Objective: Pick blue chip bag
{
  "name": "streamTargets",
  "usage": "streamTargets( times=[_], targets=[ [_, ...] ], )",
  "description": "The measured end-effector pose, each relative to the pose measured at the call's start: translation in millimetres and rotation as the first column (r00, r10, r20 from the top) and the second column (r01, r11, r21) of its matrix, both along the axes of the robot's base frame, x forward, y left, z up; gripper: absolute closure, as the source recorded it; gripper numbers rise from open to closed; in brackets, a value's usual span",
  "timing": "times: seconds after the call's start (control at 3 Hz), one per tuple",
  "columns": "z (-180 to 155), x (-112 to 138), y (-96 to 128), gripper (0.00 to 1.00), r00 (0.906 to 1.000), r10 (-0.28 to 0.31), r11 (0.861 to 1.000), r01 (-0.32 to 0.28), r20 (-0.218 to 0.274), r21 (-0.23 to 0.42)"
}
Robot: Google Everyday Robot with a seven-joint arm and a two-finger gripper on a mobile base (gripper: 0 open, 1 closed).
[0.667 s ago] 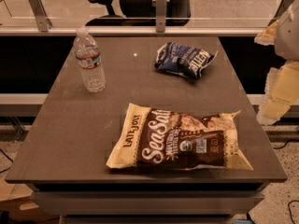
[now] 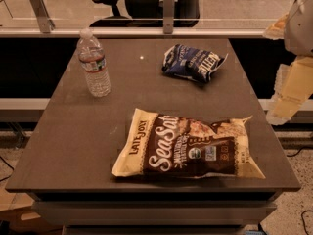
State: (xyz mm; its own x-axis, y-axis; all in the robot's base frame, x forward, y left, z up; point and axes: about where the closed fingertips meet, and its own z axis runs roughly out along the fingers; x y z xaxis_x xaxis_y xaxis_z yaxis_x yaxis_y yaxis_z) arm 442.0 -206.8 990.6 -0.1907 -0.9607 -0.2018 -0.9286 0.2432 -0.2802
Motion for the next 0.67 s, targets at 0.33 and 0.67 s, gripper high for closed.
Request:
streamTargets(
  times=[0.33, 0.67],
  targets=[
    [22.0, 7.2, 20.0, 0.00, 0.9986, 0.000, 1.000, 0.000, 0.053, -0.001],
    [41.0, 24.6, 38.6, 0.00, 0.9925, -0.063, 0.998, 0.061, 0.105, 0.023]
  ],
)
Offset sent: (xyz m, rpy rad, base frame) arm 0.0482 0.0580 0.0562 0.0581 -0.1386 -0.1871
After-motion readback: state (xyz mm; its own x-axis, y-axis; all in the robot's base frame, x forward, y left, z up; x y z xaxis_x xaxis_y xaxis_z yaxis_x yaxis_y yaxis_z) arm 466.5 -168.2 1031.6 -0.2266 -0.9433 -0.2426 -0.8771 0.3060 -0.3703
